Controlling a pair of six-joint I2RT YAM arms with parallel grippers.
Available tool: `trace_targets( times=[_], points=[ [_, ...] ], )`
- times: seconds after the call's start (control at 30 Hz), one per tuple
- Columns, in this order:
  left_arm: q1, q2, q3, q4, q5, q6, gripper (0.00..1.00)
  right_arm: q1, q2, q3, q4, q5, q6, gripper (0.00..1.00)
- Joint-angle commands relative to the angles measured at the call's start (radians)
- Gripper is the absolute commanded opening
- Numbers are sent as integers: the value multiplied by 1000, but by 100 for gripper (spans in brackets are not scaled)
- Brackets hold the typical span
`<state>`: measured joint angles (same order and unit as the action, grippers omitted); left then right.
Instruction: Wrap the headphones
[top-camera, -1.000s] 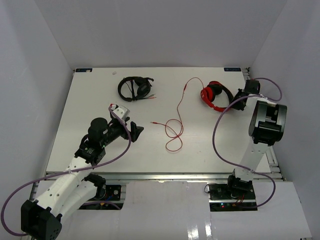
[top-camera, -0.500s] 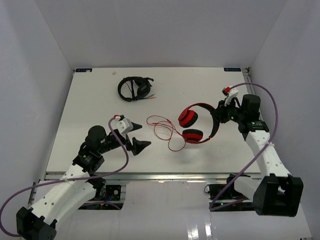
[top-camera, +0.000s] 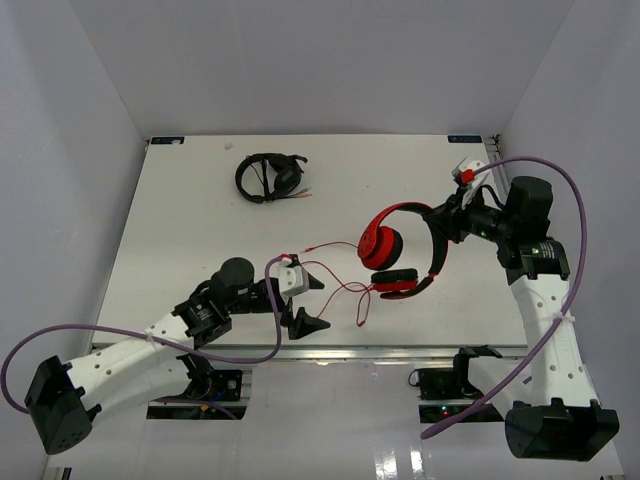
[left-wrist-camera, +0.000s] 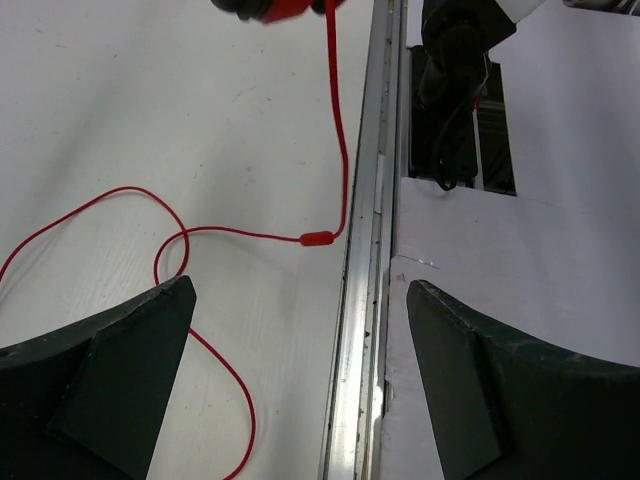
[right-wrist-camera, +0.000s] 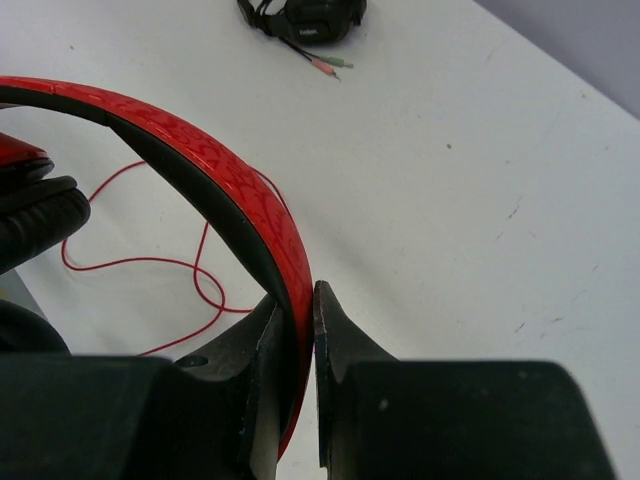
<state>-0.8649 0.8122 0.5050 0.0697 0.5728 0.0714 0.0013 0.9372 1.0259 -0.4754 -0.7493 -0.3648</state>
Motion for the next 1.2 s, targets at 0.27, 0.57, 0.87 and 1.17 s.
trace_targets(
  times=[0.27,0.57,0.87,1.17],
  points=[
    [-69,135,-83,328,-162,158,98,-3,88,361,-54,-141,176,8],
    [-69,266,-132,556,-285,193,98,-34,147,518,-17,-210,280,8],
    [-69,399,-98,629,-198,167,98,-40,161,551,-7,-221,300,8],
    [-69,513,-117,617,-237,204,97,-48,162,558,13,-255,340,8]
  ],
)
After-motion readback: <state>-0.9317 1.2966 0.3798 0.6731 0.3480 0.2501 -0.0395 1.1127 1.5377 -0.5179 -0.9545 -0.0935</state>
